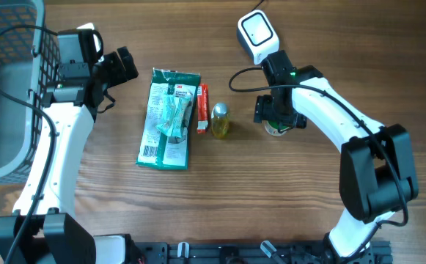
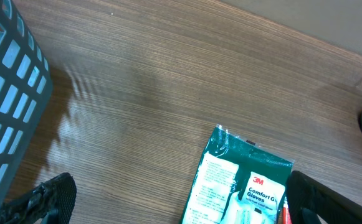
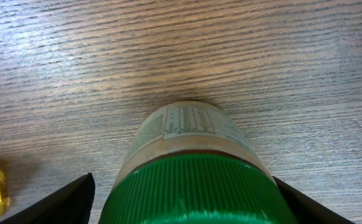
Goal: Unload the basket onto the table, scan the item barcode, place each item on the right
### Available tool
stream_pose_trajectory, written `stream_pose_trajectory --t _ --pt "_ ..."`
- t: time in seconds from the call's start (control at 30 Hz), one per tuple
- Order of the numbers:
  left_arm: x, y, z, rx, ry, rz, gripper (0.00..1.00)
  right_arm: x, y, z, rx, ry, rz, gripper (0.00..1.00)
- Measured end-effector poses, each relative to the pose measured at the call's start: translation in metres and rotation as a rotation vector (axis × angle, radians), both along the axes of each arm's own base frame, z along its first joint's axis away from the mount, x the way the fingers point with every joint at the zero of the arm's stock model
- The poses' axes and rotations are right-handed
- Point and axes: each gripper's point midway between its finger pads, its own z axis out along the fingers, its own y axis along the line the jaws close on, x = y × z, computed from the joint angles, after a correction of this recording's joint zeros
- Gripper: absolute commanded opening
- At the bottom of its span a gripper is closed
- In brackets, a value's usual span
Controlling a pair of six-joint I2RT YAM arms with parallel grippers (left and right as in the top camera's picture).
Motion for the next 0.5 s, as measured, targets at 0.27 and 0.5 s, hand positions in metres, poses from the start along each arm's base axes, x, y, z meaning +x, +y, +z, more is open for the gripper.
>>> stream_pose_trajectory --t 0.27,0.5 --pt "0.0 0.0 0.0 0.0 0.0 0.0 1.0 0.0018 0.0007 -0.0026 0.002 -0.003 -0.011 0.83" --pt "0.0 0.0 0.0 0.0 0.0 0.0 1.0 0.0038 0.0014 -0.003 0.005 -0.011 -0.011 0.83"
